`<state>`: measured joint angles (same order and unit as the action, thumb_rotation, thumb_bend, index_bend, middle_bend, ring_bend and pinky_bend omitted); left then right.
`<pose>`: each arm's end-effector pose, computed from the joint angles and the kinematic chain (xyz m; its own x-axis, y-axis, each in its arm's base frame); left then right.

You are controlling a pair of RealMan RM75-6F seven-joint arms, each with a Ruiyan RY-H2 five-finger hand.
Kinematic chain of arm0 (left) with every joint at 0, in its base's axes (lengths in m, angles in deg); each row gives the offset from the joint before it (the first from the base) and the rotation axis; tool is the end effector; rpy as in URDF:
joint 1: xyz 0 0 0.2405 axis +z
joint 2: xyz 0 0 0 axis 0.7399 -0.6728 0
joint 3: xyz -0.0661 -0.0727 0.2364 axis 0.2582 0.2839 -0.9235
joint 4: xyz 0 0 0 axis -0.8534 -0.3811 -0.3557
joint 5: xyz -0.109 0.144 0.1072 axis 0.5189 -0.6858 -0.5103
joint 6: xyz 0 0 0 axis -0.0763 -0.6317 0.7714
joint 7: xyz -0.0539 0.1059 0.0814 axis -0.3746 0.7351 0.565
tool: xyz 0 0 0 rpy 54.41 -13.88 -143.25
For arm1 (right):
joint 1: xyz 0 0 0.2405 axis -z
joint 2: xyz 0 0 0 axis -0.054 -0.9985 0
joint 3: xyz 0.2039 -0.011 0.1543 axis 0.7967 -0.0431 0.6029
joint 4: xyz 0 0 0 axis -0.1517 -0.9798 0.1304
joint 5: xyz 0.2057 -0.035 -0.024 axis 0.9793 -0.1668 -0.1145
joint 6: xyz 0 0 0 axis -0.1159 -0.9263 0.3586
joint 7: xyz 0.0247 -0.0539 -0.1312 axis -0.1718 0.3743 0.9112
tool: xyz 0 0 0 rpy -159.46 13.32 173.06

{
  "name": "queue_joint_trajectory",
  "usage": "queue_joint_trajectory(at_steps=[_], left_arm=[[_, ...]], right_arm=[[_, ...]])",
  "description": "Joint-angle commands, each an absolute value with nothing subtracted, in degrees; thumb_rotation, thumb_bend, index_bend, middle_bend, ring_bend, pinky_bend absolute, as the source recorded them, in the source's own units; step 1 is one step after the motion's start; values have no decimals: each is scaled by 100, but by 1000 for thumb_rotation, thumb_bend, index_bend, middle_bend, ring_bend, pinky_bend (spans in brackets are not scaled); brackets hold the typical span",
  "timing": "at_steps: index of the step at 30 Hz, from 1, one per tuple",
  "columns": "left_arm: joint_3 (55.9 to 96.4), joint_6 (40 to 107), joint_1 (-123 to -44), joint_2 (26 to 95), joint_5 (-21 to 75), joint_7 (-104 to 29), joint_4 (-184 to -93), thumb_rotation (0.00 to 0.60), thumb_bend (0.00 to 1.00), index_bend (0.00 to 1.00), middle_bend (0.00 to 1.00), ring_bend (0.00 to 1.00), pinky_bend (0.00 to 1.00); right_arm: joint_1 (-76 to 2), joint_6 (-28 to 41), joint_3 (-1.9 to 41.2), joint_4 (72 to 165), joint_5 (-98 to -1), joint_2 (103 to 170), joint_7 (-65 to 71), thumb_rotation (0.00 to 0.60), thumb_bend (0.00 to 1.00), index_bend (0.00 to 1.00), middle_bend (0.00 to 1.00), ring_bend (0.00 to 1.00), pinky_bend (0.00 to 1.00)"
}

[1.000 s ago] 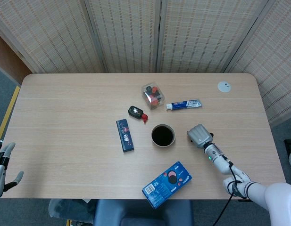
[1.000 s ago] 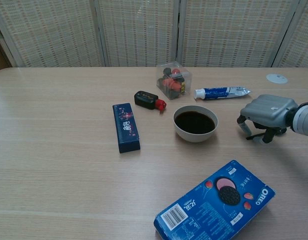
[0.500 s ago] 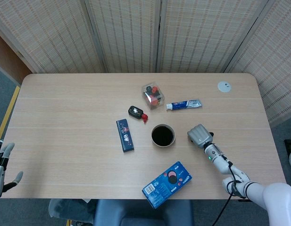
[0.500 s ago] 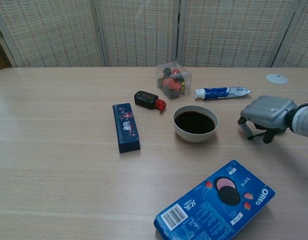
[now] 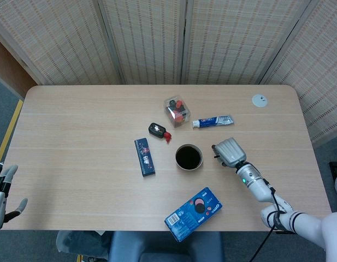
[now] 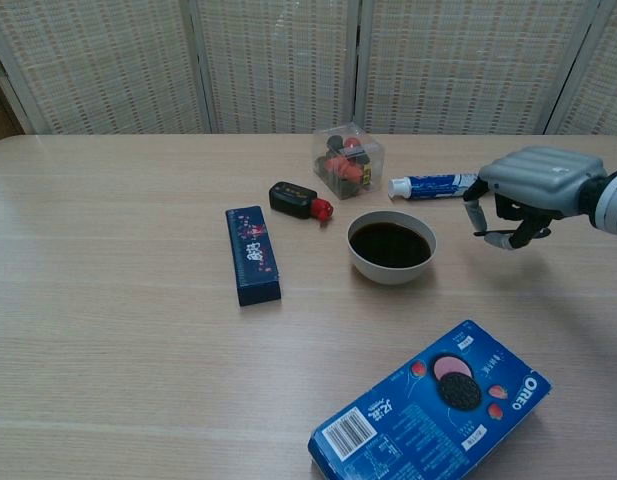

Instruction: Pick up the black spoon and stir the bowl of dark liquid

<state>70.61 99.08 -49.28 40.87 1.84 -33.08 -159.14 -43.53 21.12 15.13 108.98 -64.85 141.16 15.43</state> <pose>-0.3129 0.1619 0.1711 0.4645 -0.0499 0.8842 0.8855 0.0399 -0.4629 -0.2275 -0.3685 -0.0009 0.6832 -0.2021 0.7017 -0.7055 -0.4303 0.5631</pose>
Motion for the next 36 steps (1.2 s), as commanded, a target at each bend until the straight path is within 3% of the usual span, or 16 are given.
queue_joint_trajectory(at_steps=[1,6,17,36], left_arm=[[7062,9900,-4940,4089,170,-3295,-15934,600,260,0,0,0,0],[7060,9913,-4941,4075,143,-3324,-15961,600,260,0,0,0,0],[7000,9992,-4815,3944,177,-3454,-15967,600,260,0,0,0,0],[7018,9847,-4881,3914,199,-3489,-15898,600,260,0,0,0,0]], right_arm=[[-4322,1742,1839,11587,-6567,13707,775,600,470,641,1000,1000,1000],[-4435,1914,2119,11953,-6399,13614,-245,600,469,642,1000,1000,1000],[-4912,2756,2451,11579,-6076,14126,-2007,600,469,646,1000,1000,1000],[-5444,3108,2332,10109,-6536,15250,-3677,600,470,659,1000,1000,1000]])
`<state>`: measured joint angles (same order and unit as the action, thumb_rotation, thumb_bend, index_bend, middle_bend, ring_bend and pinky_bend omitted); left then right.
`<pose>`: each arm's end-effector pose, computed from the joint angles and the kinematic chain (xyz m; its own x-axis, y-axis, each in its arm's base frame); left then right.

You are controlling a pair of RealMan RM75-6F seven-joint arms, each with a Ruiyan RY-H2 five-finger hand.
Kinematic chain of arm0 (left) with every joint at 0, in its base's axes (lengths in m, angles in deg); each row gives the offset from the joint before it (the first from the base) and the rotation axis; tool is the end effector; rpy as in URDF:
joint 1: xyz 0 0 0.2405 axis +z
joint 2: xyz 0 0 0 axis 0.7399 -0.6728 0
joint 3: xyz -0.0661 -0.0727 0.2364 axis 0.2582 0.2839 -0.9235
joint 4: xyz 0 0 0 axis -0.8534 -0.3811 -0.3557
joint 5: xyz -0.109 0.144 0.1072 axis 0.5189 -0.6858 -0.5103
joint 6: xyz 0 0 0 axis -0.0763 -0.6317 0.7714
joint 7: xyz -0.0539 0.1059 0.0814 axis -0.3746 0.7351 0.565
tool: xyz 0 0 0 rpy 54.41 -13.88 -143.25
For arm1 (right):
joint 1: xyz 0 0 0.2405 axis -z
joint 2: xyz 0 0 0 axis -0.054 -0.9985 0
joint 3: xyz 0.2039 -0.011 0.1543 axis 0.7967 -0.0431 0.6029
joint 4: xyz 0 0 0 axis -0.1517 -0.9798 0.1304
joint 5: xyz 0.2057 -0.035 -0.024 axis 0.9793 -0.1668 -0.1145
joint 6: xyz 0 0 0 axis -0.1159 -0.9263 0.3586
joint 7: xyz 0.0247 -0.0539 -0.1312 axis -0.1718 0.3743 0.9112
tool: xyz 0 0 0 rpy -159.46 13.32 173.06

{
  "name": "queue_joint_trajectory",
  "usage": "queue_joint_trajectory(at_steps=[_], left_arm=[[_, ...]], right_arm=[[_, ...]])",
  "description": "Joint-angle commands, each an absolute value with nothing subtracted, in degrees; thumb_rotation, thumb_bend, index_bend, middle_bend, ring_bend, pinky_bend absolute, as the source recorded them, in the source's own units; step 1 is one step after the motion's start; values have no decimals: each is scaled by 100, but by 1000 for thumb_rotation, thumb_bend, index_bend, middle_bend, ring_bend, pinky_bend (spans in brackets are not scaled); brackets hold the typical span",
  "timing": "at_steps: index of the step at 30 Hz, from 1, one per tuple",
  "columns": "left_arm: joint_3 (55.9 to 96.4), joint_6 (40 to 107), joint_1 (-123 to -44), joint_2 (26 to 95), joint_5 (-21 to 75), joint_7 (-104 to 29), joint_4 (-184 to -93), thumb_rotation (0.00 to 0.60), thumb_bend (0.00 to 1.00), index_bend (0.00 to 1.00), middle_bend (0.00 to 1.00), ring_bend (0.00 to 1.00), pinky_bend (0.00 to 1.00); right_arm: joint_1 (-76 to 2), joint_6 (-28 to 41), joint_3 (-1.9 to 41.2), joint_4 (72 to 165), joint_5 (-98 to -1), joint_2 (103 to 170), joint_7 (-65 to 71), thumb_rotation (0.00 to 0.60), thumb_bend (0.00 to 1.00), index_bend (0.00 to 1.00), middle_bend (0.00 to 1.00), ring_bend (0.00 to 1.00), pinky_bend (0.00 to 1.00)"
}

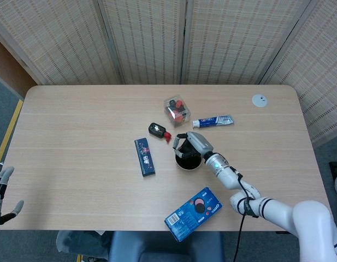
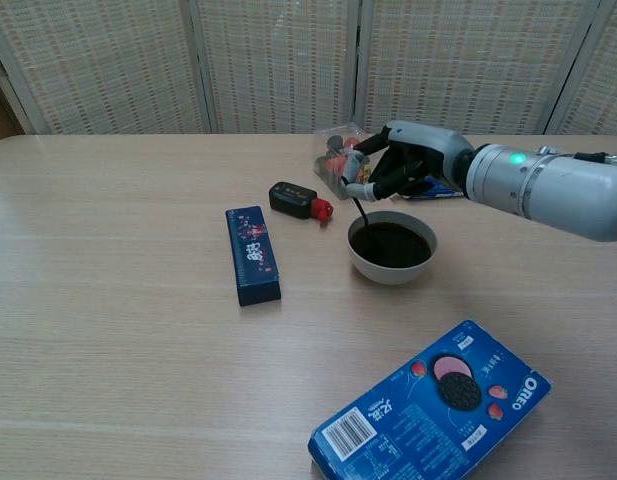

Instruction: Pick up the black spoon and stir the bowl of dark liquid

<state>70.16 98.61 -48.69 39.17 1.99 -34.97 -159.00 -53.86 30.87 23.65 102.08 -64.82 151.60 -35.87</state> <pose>-0.3184 0.1571 0.1788 0.4642 -0.0310 0.8852 0.8852 0.0502 -0.4624 -0.1365 -0.4069 -0.0558 -0.1444 -0.5436 0.8268 -0.9440 -0.1748 -0.2798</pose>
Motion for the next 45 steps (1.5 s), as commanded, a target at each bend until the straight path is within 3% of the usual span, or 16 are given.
queue_joint_trajectory(at_steps=[1,17,45], left_arm=[[7017,9835,-4888,3911,196,-3482,-15900,600,260,0,0,0,0],[6991,9723,-4978,3911,121,-3272,-16051,600,260,0,0,0,0],[6959,9656,-5018,3943,137,-3218,-16038,600,260,0,0,0,0]], right_arm=[[-5460,3110,2317,10069,-6556,15283,-3711,600,470,659,1000,1000,1000],[-5208,2602,1764,10065,-7074,15040,-3964,600,470,665,1000,1000,1000],[-5730,3074,1952,8905,-6854,15750,-4382,600,474,672,1000,1000,1000]])
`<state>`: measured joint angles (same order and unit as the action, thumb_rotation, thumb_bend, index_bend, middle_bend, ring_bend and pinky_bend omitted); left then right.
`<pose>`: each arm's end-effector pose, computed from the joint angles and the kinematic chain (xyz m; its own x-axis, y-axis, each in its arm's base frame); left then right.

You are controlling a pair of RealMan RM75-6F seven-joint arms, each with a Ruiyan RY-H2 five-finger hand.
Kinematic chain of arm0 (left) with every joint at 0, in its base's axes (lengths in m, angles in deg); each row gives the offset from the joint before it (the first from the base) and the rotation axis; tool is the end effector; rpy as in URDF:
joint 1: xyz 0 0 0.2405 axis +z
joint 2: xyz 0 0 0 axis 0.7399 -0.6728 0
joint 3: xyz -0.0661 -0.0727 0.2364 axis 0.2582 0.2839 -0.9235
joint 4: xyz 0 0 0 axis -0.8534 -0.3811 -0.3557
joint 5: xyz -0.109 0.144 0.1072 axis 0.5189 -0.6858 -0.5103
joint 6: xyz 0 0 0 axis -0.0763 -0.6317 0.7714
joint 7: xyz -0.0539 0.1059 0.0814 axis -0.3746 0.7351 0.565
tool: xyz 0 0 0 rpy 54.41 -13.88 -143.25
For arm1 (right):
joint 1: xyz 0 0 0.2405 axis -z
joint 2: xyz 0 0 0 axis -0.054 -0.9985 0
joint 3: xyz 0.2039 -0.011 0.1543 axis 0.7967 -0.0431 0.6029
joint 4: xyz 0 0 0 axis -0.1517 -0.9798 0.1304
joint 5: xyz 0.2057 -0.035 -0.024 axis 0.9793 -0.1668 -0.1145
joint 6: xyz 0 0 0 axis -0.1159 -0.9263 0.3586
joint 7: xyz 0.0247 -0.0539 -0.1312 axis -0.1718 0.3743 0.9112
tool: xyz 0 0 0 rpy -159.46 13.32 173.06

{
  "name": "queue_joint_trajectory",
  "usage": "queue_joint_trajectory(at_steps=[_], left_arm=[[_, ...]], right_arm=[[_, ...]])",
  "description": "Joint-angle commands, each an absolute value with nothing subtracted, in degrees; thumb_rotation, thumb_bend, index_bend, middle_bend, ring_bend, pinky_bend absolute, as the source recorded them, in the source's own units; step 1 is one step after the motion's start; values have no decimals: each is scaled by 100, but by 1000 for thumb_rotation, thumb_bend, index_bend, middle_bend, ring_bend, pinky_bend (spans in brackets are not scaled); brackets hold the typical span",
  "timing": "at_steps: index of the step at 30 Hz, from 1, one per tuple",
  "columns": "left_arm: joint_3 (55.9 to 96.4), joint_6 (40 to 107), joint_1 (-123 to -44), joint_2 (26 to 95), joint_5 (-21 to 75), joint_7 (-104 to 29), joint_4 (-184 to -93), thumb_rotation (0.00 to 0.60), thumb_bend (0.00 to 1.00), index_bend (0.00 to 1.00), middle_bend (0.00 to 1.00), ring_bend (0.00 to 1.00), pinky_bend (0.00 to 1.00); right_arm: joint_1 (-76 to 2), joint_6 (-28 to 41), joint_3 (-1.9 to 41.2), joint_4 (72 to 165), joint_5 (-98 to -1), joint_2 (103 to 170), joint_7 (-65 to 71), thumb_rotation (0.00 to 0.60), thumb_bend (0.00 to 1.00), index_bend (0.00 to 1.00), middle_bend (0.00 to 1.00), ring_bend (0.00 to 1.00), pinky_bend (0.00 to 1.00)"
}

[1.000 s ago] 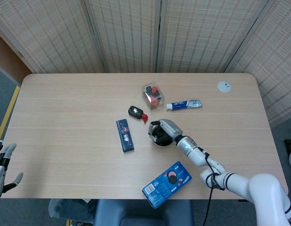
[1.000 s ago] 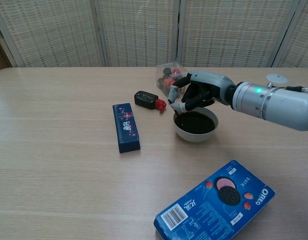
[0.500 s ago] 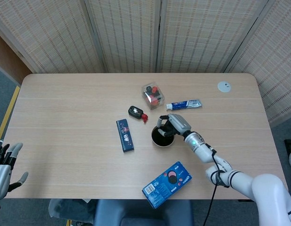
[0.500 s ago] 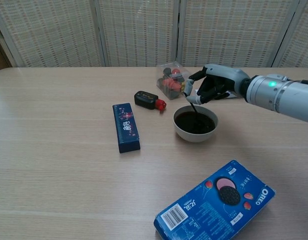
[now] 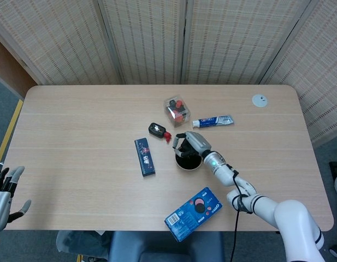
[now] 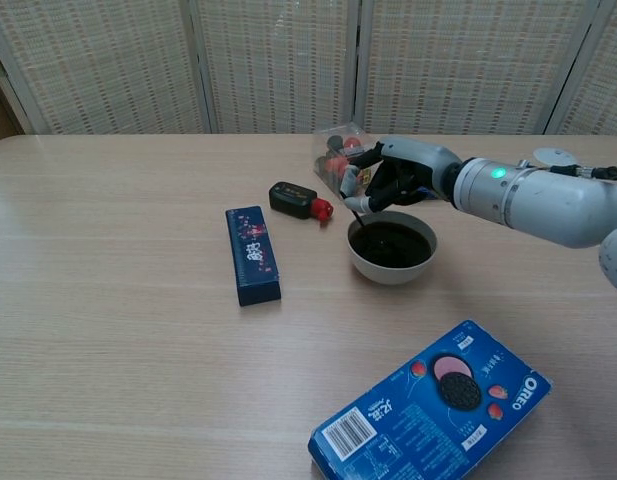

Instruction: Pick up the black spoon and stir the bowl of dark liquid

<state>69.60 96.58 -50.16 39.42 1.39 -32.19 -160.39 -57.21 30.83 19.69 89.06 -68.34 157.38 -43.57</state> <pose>-0.3108 0.1631 0.1685 0.4812 0.0035 0.8766 0.8765 0.0140 -0.4812 -0.1464 -0.4211 -0.0742 -0.0936 -0.5434 0.8342 -0.9553 -0.1870 -0.2291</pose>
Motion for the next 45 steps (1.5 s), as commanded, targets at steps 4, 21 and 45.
queue_joint_trajectory(at_steps=[4,21,45], left_arm=[[6963,9660,-5019,3948,144,-3221,-16032,600,261,0,0,0,0],[6958,9672,-5037,3981,108,-3194,-16054,600,260,0,0,0,0],[6968,9680,-5003,3972,195,-3305,-15945,600,260,0,0,0,0]], right_arm=[[-5722,3019,1861,8994,-6957,15709,-4441,600,474,675,1000,1000,1000],[-5473,2739,1447,9497,-7211,15163,-4185,600,474,690,1000,1000,1000],[-5795,3087,1730,8766,-6956,15709,-4339,600,478,692,1000,1000,1000]])
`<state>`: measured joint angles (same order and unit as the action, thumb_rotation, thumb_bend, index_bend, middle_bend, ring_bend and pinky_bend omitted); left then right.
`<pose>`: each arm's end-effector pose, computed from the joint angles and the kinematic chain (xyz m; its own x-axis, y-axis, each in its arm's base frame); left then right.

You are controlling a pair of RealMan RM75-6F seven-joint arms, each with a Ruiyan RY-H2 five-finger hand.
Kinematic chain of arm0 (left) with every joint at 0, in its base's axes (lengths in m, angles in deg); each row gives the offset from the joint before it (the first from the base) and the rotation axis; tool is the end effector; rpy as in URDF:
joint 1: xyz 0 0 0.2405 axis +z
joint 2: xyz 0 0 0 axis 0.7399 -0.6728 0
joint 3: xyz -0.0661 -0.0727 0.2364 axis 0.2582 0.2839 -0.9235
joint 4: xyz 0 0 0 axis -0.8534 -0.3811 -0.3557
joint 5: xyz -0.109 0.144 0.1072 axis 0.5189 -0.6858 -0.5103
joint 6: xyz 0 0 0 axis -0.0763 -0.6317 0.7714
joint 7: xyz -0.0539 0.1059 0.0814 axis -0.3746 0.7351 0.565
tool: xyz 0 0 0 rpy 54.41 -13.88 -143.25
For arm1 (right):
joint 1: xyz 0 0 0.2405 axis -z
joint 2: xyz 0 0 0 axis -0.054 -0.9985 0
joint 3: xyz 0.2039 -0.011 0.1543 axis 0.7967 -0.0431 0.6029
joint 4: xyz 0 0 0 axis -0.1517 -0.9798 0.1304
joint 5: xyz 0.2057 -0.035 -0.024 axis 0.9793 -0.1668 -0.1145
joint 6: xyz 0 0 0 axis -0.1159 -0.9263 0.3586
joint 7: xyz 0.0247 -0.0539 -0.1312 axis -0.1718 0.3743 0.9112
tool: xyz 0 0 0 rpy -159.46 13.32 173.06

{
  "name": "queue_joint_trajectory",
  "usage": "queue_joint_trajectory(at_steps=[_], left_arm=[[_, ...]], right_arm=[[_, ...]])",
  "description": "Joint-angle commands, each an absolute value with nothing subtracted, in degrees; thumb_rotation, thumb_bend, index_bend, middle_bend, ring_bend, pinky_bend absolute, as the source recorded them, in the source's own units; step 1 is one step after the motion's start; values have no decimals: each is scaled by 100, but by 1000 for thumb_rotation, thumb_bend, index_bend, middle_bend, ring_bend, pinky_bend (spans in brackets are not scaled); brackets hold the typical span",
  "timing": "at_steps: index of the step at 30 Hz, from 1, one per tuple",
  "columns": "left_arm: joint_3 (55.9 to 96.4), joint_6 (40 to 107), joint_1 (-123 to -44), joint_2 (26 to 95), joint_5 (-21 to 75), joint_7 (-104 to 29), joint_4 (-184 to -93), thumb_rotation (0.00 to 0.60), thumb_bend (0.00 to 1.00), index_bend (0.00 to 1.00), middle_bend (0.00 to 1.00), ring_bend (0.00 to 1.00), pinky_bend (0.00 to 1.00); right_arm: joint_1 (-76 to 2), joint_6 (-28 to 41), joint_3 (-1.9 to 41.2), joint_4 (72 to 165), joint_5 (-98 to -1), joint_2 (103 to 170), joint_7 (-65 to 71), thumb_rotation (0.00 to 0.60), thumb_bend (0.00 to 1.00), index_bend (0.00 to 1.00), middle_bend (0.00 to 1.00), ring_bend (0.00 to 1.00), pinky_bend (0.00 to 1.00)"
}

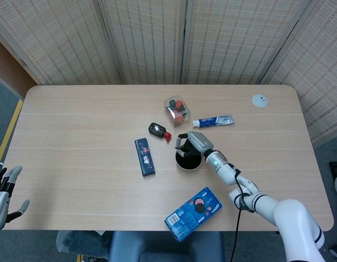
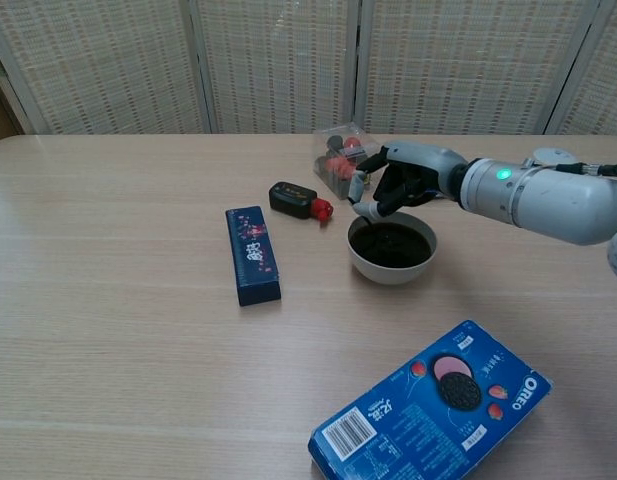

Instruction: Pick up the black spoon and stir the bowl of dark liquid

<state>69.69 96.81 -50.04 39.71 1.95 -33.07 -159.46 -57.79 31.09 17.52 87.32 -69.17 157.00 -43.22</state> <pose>-0.3149 0.1629 0.1697 0.4771 -0.0009 0.8789 0.8786 0.0267 -0.4769 -0.1539 -0.4241 -0.0716 -0.0227 -0.5424 0.8398 -0.9628 -0.2144 -0.1644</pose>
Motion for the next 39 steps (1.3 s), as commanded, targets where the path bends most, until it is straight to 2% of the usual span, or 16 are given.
queue_joint_trajectory(at_steps=[1,18,27,39], left_arm=[[6964,9676,-5003,3971,195,-3303,-15944,600,260,0,0,0,0],[6952,9671,-5028,3982,132,-3211,-16021,600,260,0,0,0,0],[6938,9694,-5014,3987,117,-3163,-16063,600,260,0,0,0,0],[6947,9699,-5000,3986,156,-3184,-16046,600,261,0,0,0,0]], right_arm=[[-5801,3069,1714,8810,-6987,15705,-4359,600,478,692,1000,1000,1000],[-5481,2582,1280,9653,-7355,15154,-4357,600,479,693,1000,1000,1000],[-5459,2659,1475,9436,-7087,15147,-4334,600,486,697,1000,1000,1000],[-5777,3008,1820,8787,-6809,15696,-4243,600,497,698,1000,1000,1000]])
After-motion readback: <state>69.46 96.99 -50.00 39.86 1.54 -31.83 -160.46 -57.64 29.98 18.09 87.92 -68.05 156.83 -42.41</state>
